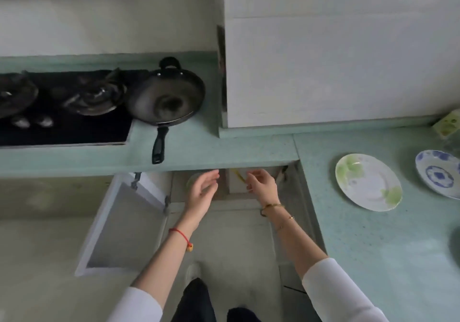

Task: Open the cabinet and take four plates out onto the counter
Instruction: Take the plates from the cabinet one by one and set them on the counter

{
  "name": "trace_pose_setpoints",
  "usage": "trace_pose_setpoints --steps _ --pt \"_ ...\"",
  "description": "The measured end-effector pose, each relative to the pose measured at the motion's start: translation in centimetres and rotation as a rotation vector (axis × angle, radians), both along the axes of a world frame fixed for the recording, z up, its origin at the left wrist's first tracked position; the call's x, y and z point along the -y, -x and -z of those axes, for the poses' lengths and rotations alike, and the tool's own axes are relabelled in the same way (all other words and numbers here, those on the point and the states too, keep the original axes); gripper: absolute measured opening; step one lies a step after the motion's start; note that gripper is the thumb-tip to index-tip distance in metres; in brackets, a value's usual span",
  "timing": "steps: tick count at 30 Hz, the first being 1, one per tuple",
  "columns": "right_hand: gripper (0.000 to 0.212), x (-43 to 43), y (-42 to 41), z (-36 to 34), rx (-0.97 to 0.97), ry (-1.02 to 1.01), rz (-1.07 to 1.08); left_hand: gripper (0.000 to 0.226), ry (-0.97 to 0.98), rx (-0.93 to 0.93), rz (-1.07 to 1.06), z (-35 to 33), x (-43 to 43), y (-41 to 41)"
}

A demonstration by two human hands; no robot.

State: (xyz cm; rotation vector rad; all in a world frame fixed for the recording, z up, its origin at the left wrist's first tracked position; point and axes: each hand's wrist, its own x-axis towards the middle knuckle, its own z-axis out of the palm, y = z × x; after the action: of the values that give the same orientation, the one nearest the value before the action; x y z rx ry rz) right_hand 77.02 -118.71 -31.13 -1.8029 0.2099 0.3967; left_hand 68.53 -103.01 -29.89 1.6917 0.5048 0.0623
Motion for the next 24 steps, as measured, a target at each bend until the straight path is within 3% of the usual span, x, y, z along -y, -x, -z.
trace_pose_setpoints --steps 5,11,18,24 --pt "0.005 -7.2 5.1 1.5 -0.040 0.039 -0.133 0.034 0.012 -0.044 -0.136 1.5 -7.3 6.9" --pt "0.007 -13.6 8.6 5.1 -0.093 0.072 -0.079 0.033 0.033 -0.104 -0.190 4.4 -14.7 11.1" --pt "0.012 -17.4 7.1 12.5 -0.083 0.119 -0.015 0.036 0.026 -0.121 -0.153 12.3 -19.6 8.6" --pt "0.015 -19.4 2.5 24.9 -0.054 0.157 -0.003 0.036 0.022 -0.112 -0.176 25.1 -21.9 3.6"
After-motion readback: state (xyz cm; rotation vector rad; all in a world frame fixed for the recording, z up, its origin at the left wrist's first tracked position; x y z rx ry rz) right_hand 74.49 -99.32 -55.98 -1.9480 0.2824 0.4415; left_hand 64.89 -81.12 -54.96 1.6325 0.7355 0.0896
